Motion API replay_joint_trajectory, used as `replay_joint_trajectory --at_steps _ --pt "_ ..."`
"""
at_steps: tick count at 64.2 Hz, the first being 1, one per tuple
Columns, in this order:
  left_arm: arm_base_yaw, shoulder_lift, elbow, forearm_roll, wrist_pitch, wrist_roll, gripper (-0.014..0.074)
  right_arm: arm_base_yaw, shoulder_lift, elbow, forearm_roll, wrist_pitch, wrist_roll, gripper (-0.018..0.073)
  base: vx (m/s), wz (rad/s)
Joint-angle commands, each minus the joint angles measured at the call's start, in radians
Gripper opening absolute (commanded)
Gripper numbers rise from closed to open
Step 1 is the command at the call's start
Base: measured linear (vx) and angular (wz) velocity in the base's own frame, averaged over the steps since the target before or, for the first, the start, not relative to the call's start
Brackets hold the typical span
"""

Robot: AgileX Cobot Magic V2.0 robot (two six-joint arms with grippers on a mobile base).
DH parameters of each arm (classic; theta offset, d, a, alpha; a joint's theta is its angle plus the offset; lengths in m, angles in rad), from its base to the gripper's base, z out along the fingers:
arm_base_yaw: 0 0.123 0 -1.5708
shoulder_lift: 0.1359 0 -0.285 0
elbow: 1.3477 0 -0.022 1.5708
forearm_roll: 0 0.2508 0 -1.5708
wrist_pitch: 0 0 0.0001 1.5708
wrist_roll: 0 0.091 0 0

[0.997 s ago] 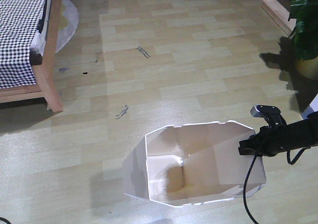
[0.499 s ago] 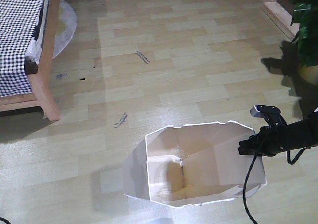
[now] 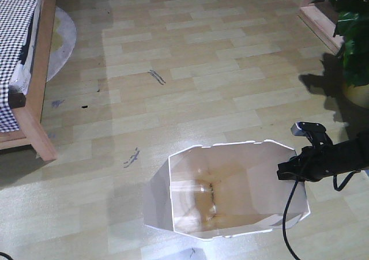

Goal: Move trash bin to bedside with robot
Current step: 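Carry the bin in the right gripper across the floor toward the bed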

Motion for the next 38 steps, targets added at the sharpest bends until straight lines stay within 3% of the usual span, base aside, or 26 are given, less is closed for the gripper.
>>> replay_joint_trajectory --at_steps 1,38 --pt "-0.006 -0.007 0.012 -0.009 -0.074 -0.014 -0.0006 -0.001 -0.068 -0.013 0.079 0.214 0.014 -0.0003 0.25 -0.04" --pt "-0.006 -0.007 0.012 -0.009 -0.074 -0.014 -0.0006 -0.001 -0.068 -0.013 0.079 0.214 0.014 -0.0003 0.25 0.05"
